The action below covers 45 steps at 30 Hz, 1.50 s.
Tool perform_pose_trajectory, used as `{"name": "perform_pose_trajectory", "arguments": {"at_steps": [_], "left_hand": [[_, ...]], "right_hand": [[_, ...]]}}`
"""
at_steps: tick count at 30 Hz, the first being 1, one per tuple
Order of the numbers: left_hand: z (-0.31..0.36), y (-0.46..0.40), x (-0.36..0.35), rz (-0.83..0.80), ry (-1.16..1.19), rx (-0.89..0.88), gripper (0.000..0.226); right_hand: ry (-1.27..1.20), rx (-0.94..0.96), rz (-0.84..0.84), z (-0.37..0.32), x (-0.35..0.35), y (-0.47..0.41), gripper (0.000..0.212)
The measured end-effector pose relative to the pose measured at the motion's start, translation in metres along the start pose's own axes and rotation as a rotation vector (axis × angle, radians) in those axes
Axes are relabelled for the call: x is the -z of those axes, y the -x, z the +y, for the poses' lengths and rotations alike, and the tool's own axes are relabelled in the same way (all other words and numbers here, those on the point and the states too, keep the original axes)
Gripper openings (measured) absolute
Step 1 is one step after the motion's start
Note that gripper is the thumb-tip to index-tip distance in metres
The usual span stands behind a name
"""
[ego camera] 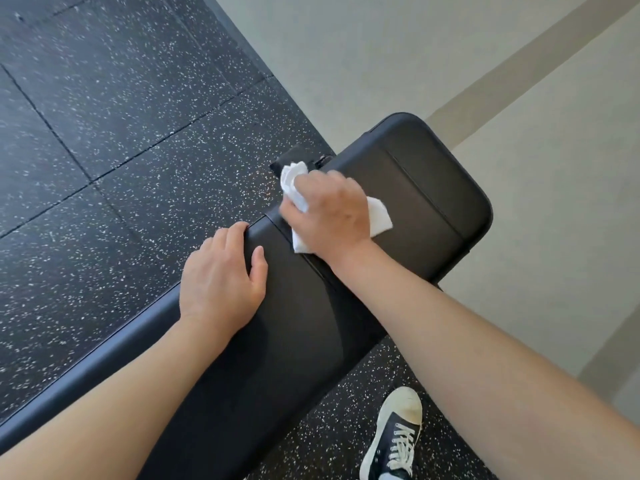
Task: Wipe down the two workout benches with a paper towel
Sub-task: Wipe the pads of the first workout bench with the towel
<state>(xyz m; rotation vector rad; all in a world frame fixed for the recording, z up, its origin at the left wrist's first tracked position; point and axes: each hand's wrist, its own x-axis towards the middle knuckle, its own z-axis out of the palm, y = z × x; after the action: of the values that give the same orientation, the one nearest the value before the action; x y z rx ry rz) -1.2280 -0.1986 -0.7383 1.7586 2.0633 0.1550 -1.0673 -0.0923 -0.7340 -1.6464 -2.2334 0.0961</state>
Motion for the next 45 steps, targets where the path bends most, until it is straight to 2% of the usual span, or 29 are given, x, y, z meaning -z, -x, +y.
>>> {"name": "perform_pose_trajectory", "arguments": {"at_steps": [3,7,9,11,13,15,17,19,20,22,25,28,31,33,35,36,39,41,43,45], "left_hand": [[0.001,0.002,-0.002,0.02,0.005,0.008,0.057],[0.0,0.002,-0.005,0.057,-0.003,0.017,0.056],[0.001,0.002,-0.007,0.079,-0.01,0.01,0.056],[0.0,0.003,-0.01,0.094,-0.022,0.008,0.056],[-0.001,0.002,-0.01,0.095,-0.027,0.007,0.056],[0.002,0.002,-0.008,0.099,-0.05,-0.108,0.058],[0.011,0.003,-0.008,0.07,-0.16,-0.398,0.066],[0.026,-0.002,-0.009,0.0,-0.286,-0.603,0.071],[0.037,-0.002,-0.012,-0.019,-0.312,-0.617,0.072],[0.057,0.001,-0.02,-0.015,-0.302,-0.53,0.071],[0.072,0.022,-0.037,0.032,-0.193,-0.421,0.073],[0.077,0.034,-0.048,0.092,-0.124,-0.409,0.066],[0.078,0.032,-0.05,0.124,-0.114,-0.396,0.063],[0.08,0.033,-0.05,0.123,-0.108,-0.383,0.063],[0.082,0.035,-0.049,0.123,-0.105,-0.372,0.064],[0.082,0.035,-0.049,0.122,-0.106,-0.366,0.064],[0.084,0.033,-0.049,0.124,-0.102,-0.356,0.065],[0.085,0.033,-0.05,0.132,-0.097,-0.351,0.065],[0.083,0.033,-0.051,0.141,-0.107,-0.354,0.065],[0.081,0.032,-0.052,0.15,-0.111,-0.375,0.065]], "right_hand": [[-0.08,0.238,0.024,0.008,0.013,0.045,0.023],[-0.028,0.471,-0.068,0.087,0.048,0.088,0.016],[0.102,0.377,-0.027,0.136,0.063,0.083,0.018],[0.169,0.114,0.003,0.17,0.072,0.071,0.025],[0.17,-0.152,0.008,0.174,0.071,0.065,0.031],[0.143,-0.305,0.018,0.153,0.065,0.069,0.031],[0.069,-0.27,0.032,0.119,0.057,0.082,0.026],[-0.014,-0.09,0.026,0.077,0.048,0.102,0.023],[-0.046,-0.002,0.021,0.063,0.047,0.113,0.023],[-0.09,0.133,0.016,0.053,0.044,0.13,0.023],[-0.11,0.196,0.035,0.081,0.051,0.146,0.023],[-0.014,0.085,0.108,0.14,0.061,0.15,0.019],[0.022,-0.195,0.154,0.184,0.07,0.144,0.024],[-0.035,-0.377,0.159,0.182,0.074,0.141,0.025],[-0.102,-0.44,0.149,0.152,0.071,0.144,0.023],[-0.143,-0.379,0.138,0.13,0.068,0.149,0.022],[-0.188,0.028,0.073,0.074,0.061,0.169,0.017],[-0.157,0.232,0.015,0.071,0.061,0.175,0.014],[-0.105,0.333,0.003,0.089,0.064,0.163,0.014],[-0.02,0.307,0.081,0.117,0.066,0.14,0.014]]}}
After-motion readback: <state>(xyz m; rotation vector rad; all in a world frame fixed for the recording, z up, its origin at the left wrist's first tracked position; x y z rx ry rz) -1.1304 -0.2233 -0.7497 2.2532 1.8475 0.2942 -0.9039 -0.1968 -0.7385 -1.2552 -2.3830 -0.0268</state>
